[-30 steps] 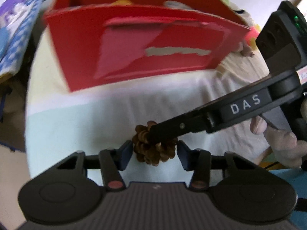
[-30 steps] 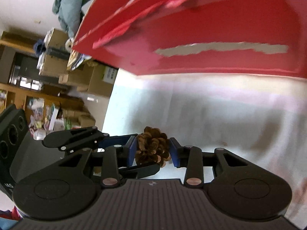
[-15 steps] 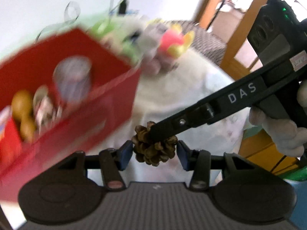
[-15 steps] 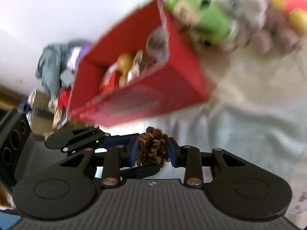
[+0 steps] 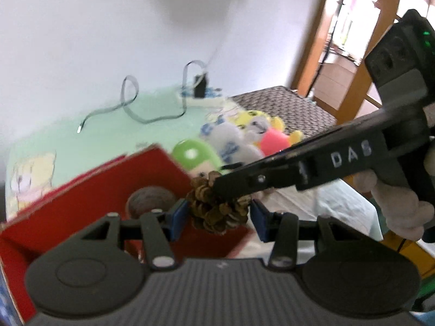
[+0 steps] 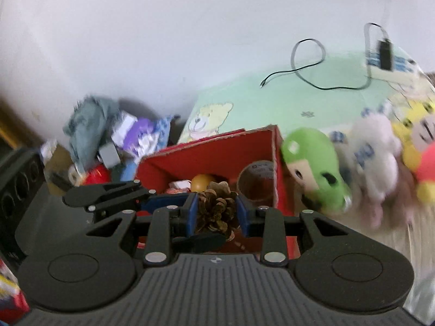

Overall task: Organize objects
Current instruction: 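Lift the pinecone and carry it over the red box, then lower the pinecone into the box and open the right gripper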

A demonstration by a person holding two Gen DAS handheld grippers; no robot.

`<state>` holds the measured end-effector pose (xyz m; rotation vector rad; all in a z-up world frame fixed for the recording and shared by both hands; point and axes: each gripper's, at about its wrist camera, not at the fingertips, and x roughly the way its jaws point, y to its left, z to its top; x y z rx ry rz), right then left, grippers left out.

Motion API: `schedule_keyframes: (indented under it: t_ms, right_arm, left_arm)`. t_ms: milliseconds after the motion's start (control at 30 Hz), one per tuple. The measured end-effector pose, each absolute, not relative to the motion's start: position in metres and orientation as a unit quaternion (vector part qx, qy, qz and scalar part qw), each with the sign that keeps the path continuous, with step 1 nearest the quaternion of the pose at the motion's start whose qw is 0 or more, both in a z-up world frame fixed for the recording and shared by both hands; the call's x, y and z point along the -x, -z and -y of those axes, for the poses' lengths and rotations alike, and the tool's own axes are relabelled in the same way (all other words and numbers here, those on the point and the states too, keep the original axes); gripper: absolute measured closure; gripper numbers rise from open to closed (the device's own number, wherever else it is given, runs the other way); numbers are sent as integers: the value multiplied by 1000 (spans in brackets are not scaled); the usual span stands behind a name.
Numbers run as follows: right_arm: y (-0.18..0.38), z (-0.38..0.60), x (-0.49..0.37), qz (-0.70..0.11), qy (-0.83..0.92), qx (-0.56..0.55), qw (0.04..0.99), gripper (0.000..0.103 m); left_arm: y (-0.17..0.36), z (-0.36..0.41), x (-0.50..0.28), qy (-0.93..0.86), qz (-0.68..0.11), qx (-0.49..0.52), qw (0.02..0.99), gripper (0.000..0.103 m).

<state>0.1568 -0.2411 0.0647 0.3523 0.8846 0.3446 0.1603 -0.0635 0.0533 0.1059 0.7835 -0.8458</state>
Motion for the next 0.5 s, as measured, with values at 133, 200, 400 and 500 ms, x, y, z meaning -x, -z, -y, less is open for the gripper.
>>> schedule_keyframes:
  t_ms: [133,200,400,500]
  right_arm:
    - [-45,217,-193,-486,-174,-101,850,70]
    - [-37,208,-206,-514,-179,-65,836,70]
    - [-19,184,-222,-571,-177,28,801,69]
    - [-10,177,-226,-591,-176,63,785,69]
  left_arm:
    - [-22,48,-190,390,-426,3,816,55]
    - [-7,44,-198,386,-448,28,806,55]
    - [21,51,-206,383,-482,47,787,57]
    - [28,55,-203,381,-494,30,781,57]
